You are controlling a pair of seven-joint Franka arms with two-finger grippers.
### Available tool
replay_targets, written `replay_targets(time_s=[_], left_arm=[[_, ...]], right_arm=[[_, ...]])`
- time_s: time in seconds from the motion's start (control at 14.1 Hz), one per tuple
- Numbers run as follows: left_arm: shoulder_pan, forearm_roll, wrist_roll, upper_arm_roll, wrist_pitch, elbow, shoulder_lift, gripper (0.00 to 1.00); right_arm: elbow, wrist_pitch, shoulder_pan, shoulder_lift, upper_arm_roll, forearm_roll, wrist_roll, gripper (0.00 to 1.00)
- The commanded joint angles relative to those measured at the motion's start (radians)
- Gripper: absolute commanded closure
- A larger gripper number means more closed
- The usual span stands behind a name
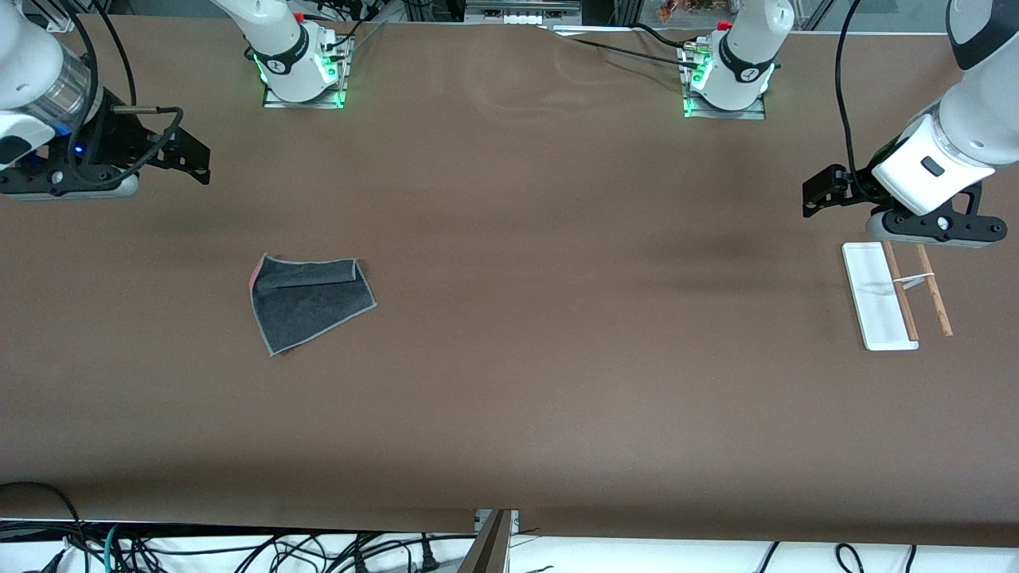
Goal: Pass towel and hang on rack
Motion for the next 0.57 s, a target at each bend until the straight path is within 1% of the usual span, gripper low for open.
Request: replay_targets(time_s=[0.0,0.21,0.28,0.5], left_arm=[[0.004,0.021,0.007,-0.003,-0.012,0.031,0.015,0.00],[0.002,0.021,0.005,-0.003,-0.012,0.032,0.015,0.00],[0.004,0.021,0.007,-0.003,-0.012,0.031,0.015,0.00],[0.005,0.021,0.007,-0.003,-0.012,0.031,0.015,0.00]], right_arm=[[-0.009,0.109,-0.018,0.149,0.012,-0.020,-0.006,0.00],[-0.007,0.282,-0.030,0.298,0.006,-0.016,-0.100,0.00],[-0.006,0.339,-0.053,0.347,0.004,-0.005,-0.148,0.00],[-0.004,0.492,-0.073,0.466,0.006,0.004,-0.280,0.00]])
